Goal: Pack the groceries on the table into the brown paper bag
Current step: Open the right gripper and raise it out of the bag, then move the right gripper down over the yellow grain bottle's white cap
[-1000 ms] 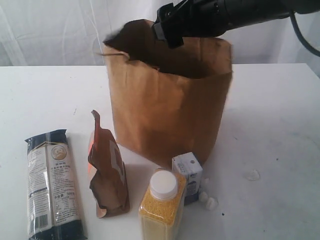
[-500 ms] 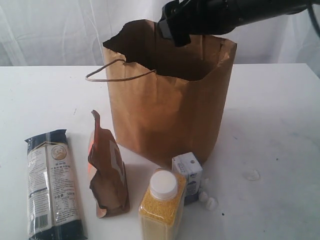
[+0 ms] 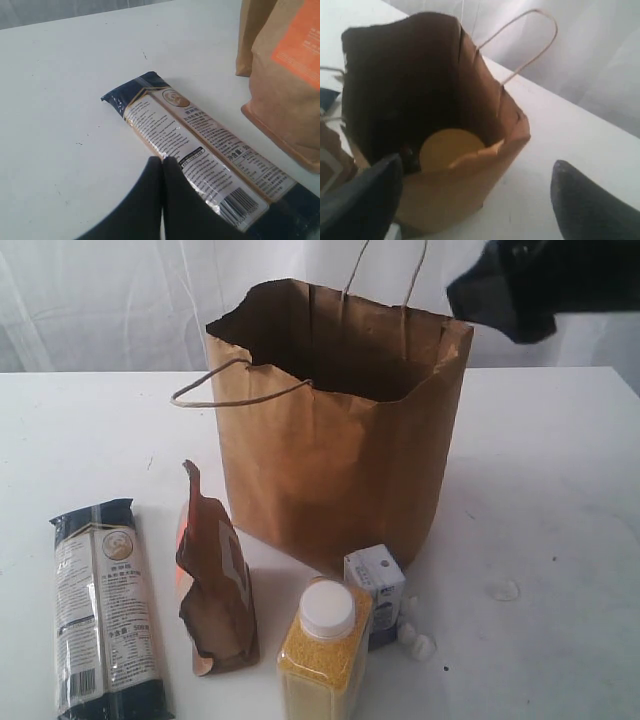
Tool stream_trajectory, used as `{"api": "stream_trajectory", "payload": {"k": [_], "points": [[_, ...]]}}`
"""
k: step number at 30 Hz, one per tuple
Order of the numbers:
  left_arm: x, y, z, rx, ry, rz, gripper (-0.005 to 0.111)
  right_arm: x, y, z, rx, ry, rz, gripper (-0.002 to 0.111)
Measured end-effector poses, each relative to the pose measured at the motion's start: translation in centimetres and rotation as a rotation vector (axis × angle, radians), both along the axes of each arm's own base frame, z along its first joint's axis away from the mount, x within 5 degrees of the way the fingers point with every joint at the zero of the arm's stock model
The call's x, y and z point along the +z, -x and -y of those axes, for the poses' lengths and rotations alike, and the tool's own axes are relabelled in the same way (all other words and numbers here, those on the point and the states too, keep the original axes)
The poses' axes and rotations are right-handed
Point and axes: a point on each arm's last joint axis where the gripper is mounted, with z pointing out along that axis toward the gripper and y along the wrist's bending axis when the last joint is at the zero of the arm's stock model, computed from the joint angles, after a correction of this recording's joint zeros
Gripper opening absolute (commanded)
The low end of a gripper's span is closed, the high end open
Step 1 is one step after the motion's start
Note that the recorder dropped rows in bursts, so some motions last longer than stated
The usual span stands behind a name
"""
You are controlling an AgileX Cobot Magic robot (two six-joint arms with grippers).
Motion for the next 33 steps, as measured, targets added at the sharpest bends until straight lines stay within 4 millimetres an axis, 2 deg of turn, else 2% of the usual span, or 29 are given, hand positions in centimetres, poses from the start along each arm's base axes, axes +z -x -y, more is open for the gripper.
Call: {"api": "stream_trajectory", "payload": {"k": [9, 17, 20, 27, 33], "points": [[0.0, 0.0, 0.0, 0.000, 0.000, 0.000, 0.000, -1.5, 5.6, 2.6, -0.019, 0.030, -0.140, 0.075], [0.0, 0.0, 0.0, 0.000, 0.000, 0.000, 0.000, -2.6, 9.2, 4.3, -0.020, 0.076, -0.250, 0.075], [0.0, 0.0, 0.0, 0.000, 0.000, 0.000, 0.000, -2.9, 10.3, 4.4, 0.022, 0.087, -0.315, 0.075], [0.0, 0.0, 0.0, 0.000, 0.000, 0.000, 0.000, -4.6, 11.1, 2.6, 0.267, 0.069, -0.399, 0.075], [0.0, 0.0, 0.0, 0.000, 0.000, 0.000, 0.000, -6.9, 9.6, 0.9, 0.400, 0.074, -0.456, 0.075]]}}
